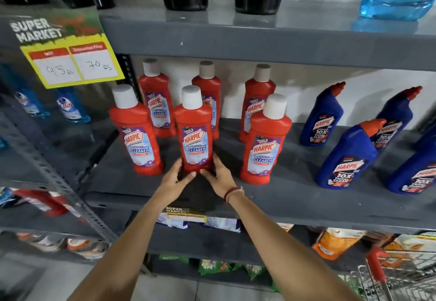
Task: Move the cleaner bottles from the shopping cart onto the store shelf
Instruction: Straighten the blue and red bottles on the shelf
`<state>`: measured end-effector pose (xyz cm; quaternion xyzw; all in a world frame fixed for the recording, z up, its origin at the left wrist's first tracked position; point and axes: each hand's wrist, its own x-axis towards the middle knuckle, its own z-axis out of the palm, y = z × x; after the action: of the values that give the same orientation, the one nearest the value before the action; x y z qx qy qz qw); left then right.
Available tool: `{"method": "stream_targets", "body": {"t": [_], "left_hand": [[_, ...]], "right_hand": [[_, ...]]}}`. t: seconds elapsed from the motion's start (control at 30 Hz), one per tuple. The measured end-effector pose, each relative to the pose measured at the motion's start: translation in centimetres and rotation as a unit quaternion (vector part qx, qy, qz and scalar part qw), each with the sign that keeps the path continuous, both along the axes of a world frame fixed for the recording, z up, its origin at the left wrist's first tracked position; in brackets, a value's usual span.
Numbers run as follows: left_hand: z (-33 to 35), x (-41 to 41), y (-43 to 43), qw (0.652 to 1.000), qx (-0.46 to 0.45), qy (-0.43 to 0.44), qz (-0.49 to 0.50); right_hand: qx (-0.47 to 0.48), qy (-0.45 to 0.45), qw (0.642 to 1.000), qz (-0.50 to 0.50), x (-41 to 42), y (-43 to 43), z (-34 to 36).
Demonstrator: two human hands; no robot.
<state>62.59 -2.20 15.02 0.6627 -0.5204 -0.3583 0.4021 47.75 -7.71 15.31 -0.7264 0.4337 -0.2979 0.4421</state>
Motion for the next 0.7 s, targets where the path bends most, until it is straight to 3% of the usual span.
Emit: {"method": "stream_targets", "body": {"t": [0.13, 0.37, 0.7], "left_hand": [[0.4, 0.0, 0.0, 0.999, 0.013, 0.046, 0.021], [-0.1, 0.2, 0.5, 0.999, -0.019, -0.025, 0.028], [1.2, 0.0, 1.4, 0.999, -0.001, -0.038, 0.019]], "right_hand": [[-0.03, 0.013, 0.999, -0.037, -0.1, -0.1, -0.4], [-0.049, 0.028, 0.998, -0.04, -0.6, 0.5, -1.3], [-0.015, 0.005, 0.999, -0.05, -1.5, 1.5, -0.2]]}}
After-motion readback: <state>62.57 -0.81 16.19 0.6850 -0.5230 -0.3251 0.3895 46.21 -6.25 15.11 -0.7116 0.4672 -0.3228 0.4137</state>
